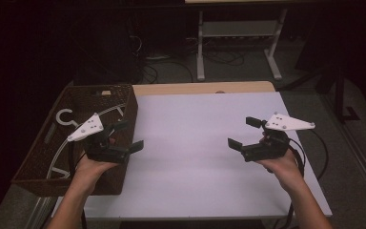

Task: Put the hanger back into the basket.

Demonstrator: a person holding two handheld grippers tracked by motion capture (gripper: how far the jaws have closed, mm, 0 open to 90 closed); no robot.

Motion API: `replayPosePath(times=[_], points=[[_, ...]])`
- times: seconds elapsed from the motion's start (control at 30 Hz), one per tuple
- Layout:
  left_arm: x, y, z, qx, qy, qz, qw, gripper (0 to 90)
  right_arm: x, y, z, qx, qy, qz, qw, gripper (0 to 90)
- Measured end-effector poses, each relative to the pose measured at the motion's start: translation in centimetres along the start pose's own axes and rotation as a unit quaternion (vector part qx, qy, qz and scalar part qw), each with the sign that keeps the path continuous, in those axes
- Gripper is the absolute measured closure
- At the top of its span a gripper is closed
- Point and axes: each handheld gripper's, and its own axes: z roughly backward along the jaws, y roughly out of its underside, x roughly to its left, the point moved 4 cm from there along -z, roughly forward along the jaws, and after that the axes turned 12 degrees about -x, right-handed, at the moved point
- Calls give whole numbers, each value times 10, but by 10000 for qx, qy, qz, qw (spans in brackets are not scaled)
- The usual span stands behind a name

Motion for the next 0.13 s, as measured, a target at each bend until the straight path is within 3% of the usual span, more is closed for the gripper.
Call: replayPosePath(times=[0.13], points=[[-1, -1, 0, -9, 15, -12, 10000, 21, 1, 0, 0, 6, -3, 7, 10000, 0]])
